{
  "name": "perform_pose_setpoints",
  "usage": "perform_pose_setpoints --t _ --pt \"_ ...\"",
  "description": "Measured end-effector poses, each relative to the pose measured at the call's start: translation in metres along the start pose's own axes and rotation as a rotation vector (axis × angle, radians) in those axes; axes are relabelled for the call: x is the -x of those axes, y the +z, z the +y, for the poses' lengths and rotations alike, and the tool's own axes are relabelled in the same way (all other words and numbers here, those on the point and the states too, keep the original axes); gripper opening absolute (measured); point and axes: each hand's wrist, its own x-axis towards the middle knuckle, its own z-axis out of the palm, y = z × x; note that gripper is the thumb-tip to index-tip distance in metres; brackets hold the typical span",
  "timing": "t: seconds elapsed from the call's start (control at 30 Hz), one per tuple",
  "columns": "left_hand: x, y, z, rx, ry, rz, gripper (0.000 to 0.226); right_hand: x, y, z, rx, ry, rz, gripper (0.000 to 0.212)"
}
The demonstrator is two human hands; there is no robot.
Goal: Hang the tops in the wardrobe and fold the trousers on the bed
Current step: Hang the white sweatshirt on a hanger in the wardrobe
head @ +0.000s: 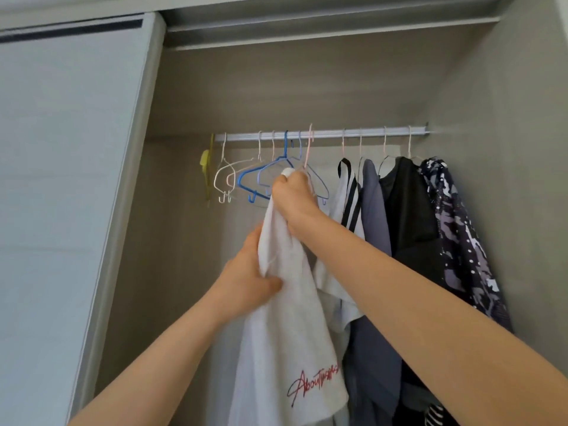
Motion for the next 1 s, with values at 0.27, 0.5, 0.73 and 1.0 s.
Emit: perform_pose_setpoints --t 0.27,0.5,0.73,1.0 --pt "-0.080 0.030 -0.047 -0.064 -0.003 0.202 0.054 -0.085 0.010 0.015 0.223 -0.045 0.116 0.056" --pt "-0.146 0.045 -0.065 0.051 0.037 0.221 0.055 -0.149 0.010 0.017 0.256 -0.040 0.165 0.044" --pt "-0.183 0.057 -0.083 0.102 0.026 0.195 0.049 -0.186 0.009 0.031 0.459 -0.105 0.152 0.042" --pt "-0.188 0.062 -0.092 0.168 -0.003 0.167 0.042 -0.195 0.004 0.046 0.503 -0.079 0.136 0.038"
